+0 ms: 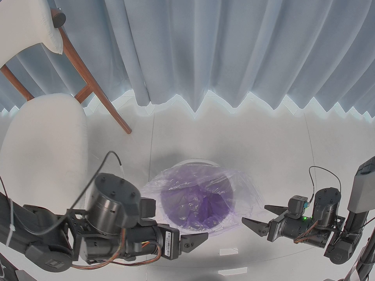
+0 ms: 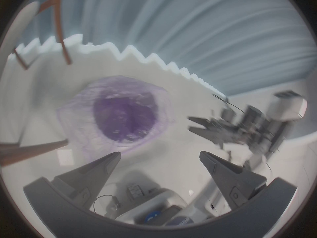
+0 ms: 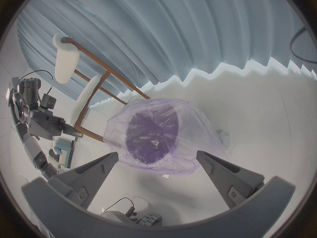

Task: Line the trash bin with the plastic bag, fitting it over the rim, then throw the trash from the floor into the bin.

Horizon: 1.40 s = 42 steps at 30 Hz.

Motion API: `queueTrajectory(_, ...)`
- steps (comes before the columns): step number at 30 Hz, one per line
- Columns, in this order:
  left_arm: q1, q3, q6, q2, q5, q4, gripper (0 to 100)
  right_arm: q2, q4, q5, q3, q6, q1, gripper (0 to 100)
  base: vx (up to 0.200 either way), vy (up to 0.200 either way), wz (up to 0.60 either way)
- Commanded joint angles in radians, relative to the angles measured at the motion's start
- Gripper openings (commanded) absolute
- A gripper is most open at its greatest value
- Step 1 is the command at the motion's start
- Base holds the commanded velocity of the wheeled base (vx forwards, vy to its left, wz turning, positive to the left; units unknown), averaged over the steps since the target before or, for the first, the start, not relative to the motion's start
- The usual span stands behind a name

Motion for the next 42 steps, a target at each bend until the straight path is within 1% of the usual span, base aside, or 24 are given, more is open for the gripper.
queueTrajectory(1,0.118,0.083,0.174,-0.185,-0.318,-0.068,100,-0.010,-0.017,0.031,-0.030,-0.047,-0.040,100,0.000,0.000,0.00)
queueTrajectory(3,0.114,0.084,0.116,-0.198,-0.350,-0.078,100,-0.009,-0.016,0.031,-0.024,-0.047,-0.040,100,0.000,0.000,0.00)
queueTrajectory(4,0.114,0.084,0.116,-0.198,-0.350,-0.078,100,-0.009,-0.016,0.031,-0.024,-0.047,-0.040,100,0.000,0.000,0.00)
queueTrajectory(5,0.095,0.114,0.007,-0.239,-0.358,-0.108,100,-0.010,-0.017,0.028,-0.021,-0.046,-0.040,100,0.000,0.000,0.00)
queueTrajectory(8,0.071,0.115,-0.102,-0.262,-0.338,-0.131,100,-0.010,-0.017,0.021,-0.025,-0.046,-0.042,100,0.000,0.000,0.00)
queueTrajectory(9,0.071,0.103,-0.125,-0.262,-0.324,-0.124,100,-0.010,-0.017,0.014,-0.030,-0.046,-0.042,100,0.000,0.000,0.00)
queueTrajectory(12,0.115,0.049,-0.114,-0.251,-0.309,-0.036,100,0.008,-0.016,-0.021,-0.052,-0.049,-0.045,100,0.000,0.000,0.00)
queueTrajectory(13,0.178,-0.012,-0.047,-0.233,-0.298,0.116,100,0.039,-0.017,-0.059,-0.078,-0.061,-0.052,100,0.000,0.000,0.00)
queueTrajectory(15,0.220,-0.092,0.107,-0.210,-0.246,0.309,100,0.067,-0.017,-0.095,-0.113,-0.084,-0.065,100,0.000,0.000,0.00)
queueTrajectory(16,0.226,-0.103,0.139,-0.207,-0.232,0.337,100,0.068,-0.017,-0.096,-0.118,-0.089,-0.068,100,0.000,0.000,0.00)
queueTrajectory(17,0.246,-0.133,0.306,-0.182,-0.131,0.430,100,0.079,-0.017,-0.099,-0.145,-0.101,-0.083,100,0.000,0.000,0.00)
queueTrajectory(18,0.249,-0.135,0.340,-0.165,-0.067,0.419,100,0.083,-0.016,-0.099,-0.162,-0.104,-0.094,100,0.000,0.000,0.00)
queueTrajectory(19,0.247,-0.135,0.337,-0.159,-0.044,0.409,100,0.088,-0.016,-0.099,-0.170,-0.106,-0.097,100,0.000,0.000,0.00)
queueTrajectory(20,0.246,-0.138,0.325,-0.136,-0.013,0.364,100,0.103,-0.016,-0.099,-0.197,-0.112,-0.102,100,0.000,0.000,0.00)
queueTrajectory(22,0.253,-0.147,0.338,-0.072,-0.007,0.317,100,0.133,-0.016,-0.099,-0.219,-0.130,-0.111,100,0.000,0.000,0.00)
queueTrajectory(23,0.255,-0.147,0.342,-0.066,-0.007,0.313,100,0.134,-0.016,-0.101,-0.220,-0.132,-0.111,100,0.000,0.000,0.00)
queueTrajectory(25,0.276,-0.153,0.460,-0.004,-0.007,0.271,100,0.146,-0.016,-0.099,-0.251,-0.142,-0.115,100,0.000,0.000,0.00)
queueTrajectory(26,0.278,-0.149,0.498,0.005,-0.008,0.255,100,0.146,-0.016,-0.099,-0.252,-0.142,-0.112,100,0.000,0.000,0.00)
queueTrajectory(28,0.281,-0.149,0.535,0.017,-0.021,0.243,100,0.146,-0.016,-0.099,-0.252,-0.142,-0.111,100,0.000,0.000,0.00)
queueTrajectory(32,0.282,-0.161,0.539,0.048,-0.021,0.223,100,0.148,-0.016,-0.099,-0.248,-0.142,-0.108,100,0.000,0.000,0.00)
queueTrajectory(35,0.301,-0.201,0.550,0.054,-0.022,0.218,100,0.152,-0.016,-0.099,-0.237,-0.141,-0.109,100,0.000,0.000,0.00)
queueTrajectory(38,0.302,-0.225,0.555,0.080,-0.019,0.217,100,0.162,-0.017,-0.099,-0.236,-0.141,-0.109,100,0.000,0.000,0.00)
queueTrajectory(41,0.298,-0.228,0.562,0.092,-0.010,0.217,100,0.165,-0.017,-0.099,-0.237,-0.141,-0.109,100,0.000,0.000,0.00)
queueTrajectory(42,0.296,-0.232,0.595,0.108,0.018,0.217,100,0.172,-0.017,-0.101,-0.245,-0.142,-0.109,100,0.000,0.000,0.00)
